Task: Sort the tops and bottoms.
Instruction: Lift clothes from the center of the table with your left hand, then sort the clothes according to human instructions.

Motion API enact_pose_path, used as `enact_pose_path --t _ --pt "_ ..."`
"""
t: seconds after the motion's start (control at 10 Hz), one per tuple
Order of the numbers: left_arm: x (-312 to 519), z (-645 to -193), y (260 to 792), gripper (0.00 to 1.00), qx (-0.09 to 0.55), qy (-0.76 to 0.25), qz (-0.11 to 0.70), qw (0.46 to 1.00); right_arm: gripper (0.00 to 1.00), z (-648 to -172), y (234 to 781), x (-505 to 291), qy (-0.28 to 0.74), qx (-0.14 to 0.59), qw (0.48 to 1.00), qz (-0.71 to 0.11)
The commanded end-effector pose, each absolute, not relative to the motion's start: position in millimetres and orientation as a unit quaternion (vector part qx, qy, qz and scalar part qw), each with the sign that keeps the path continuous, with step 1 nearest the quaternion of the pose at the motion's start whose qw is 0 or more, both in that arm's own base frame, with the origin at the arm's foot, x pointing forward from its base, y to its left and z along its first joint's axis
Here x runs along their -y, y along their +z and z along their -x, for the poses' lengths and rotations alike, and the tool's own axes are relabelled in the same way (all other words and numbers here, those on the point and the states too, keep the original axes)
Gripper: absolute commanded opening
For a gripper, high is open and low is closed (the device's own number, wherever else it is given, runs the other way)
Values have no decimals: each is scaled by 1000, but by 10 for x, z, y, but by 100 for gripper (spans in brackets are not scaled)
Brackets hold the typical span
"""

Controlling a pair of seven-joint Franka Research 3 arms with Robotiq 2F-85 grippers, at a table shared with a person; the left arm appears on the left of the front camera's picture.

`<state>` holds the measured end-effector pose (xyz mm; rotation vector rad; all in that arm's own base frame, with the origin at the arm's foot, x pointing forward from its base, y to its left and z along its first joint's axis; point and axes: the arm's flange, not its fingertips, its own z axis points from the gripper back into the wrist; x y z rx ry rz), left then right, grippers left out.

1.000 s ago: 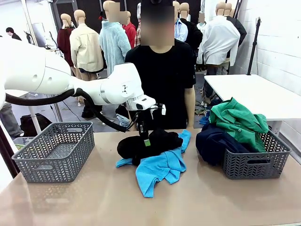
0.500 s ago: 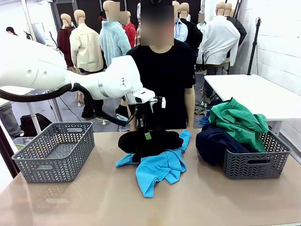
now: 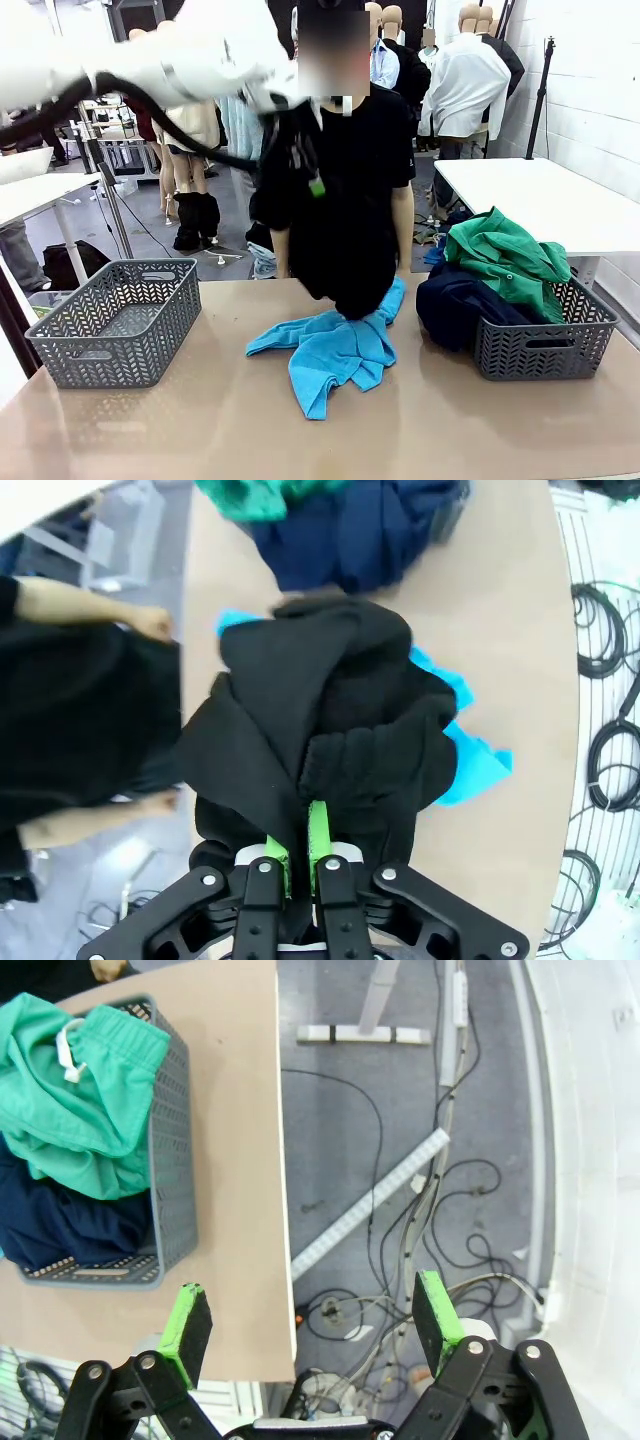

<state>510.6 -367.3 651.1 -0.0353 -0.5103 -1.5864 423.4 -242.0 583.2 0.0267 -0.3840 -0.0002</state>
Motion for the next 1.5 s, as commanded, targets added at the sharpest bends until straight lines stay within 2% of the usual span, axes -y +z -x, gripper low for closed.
enact_pose_path --t 0.0,0.3,0.6,0.7,1.4 --pt "3789 -4925 6961 0 284 -695 -7 661 100 -4224 5816 2414 4 187 982 -9" --pt "3922 -4555 7650 0 328 -678 -17 657 100 -4224 5816 2414 4 187 982 -9" --pt "3820 -4208 7747 0 342 -674 -15 654 100 -4224 5816 2414 4 187 982 -9" --pt "3892 -4354 7770 0 337 -683 -8 648 100 -4224 5816 2414 4 187 982 -9" --pt "3892 -4354 7770 0 337 -683 -8 648 100 -4224 5816 2414 4 187 982 -9"
